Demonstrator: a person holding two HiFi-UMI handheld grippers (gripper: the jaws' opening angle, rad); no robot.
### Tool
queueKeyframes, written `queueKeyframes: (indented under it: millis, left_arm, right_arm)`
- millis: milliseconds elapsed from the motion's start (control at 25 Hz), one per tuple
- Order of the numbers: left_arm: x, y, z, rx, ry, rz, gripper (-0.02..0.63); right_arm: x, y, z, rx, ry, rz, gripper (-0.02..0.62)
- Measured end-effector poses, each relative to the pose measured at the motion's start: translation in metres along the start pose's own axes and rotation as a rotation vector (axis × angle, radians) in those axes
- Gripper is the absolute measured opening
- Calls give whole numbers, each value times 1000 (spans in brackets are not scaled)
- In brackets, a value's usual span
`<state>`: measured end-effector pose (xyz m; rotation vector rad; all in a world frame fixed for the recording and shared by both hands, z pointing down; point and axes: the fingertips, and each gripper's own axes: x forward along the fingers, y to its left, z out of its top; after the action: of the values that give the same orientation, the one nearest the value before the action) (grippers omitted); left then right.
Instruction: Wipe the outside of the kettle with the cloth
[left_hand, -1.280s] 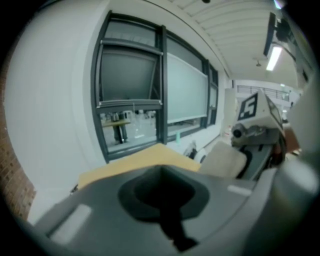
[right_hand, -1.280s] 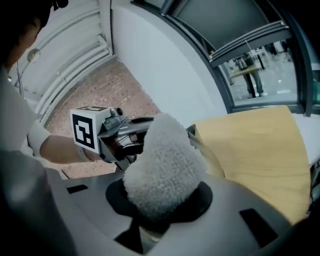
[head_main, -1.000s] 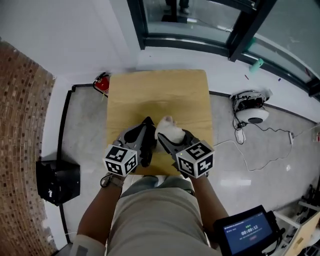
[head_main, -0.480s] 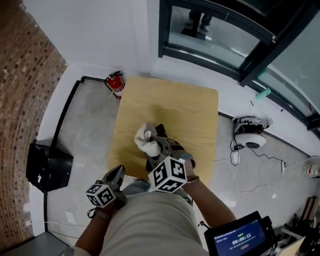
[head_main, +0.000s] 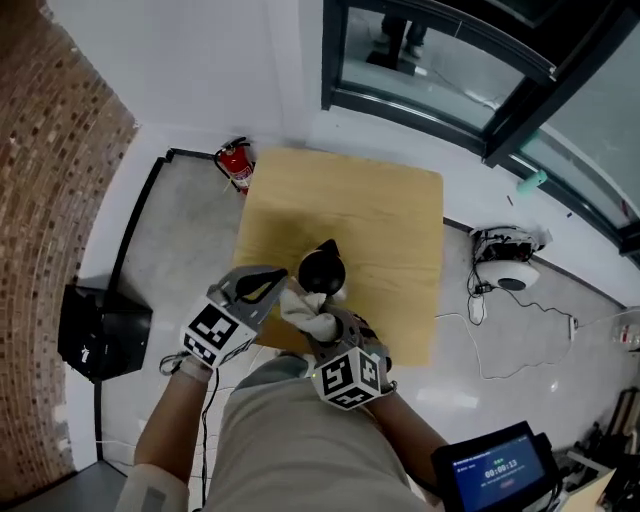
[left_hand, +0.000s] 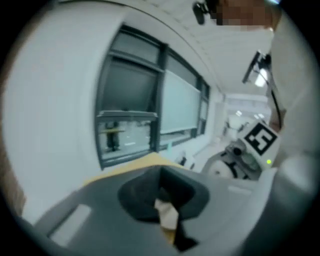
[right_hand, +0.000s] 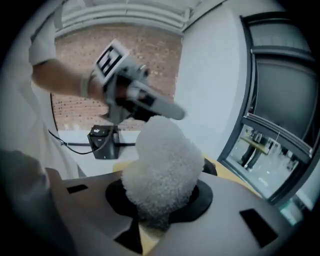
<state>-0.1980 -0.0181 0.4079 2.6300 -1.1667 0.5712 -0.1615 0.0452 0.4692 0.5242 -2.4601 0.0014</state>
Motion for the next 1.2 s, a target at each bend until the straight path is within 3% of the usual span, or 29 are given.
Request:
queueKeyframes:
  millis: [80, 200, 240, 320, 400, 520, 600, 640, 720, 840, 960, 1040, 1120, 1200]
  left_arm:
    - [56, -10, 24, 232, 82, -148, -2]
    - [105, -28, -3, 525, 263, -269, -3]
    - [111, -33, -11, 577, 291, -294, -2]
    - [118, -43, -21, 596, 313, -354, -2]
    - [126, -48, -28, 553, 323, -387, -11]
    - [139, -45, -29, 474, 341, -362, -8]
    - [147, -41, -27, 472, 357, -330, -8]
    - [150, -37, -25, 444, 366, -302, -9]
    - [154, -20, -21, 307, 391, -187, -8]
    - [147, 12, -19, 60, 404, 68, -13]
    - [127, 20, -24, -108, 335, 170, -14]
    - [121, 17, -24, -110, 294, 187, -14]
    - [123, 13, -24, -50, 277, 198, -14]
    - [125, 13, -25, -32, 274, 203, -14]
  right_arm:
    - [5, 24, -13, 24, 60, 60, 109]
    - [21, 81, -69, -10, 277, 221, 109]
    - [30, 89, -88, 32, 319, 251, 109]
    - [44, 90, -101, 226, 294, 305, 109]
    - [48, 91, -80, 545, 173, 439, 109]
    - [49, 86, -44, 1033, -16, 633, 109]
    - [44, 66, -45, 1263, -106, 636, 109]
    - [38, 57, -52, 1312, -130, 602, 109]
    - [23, 37, -71, 1338, -162, 506, 109]
    - [4, -7, -100, 1381, -222, 319, 109]
    - [-17, -44, -106, 1384, -282, 148, 109]
    - [-28, -54, -70, 1265, -358, 142, 109]
    - [-26, -65, -48, 1194, -422, 162, 109]
    - [-20, -76, -66, 1264, -466, 173, 103]
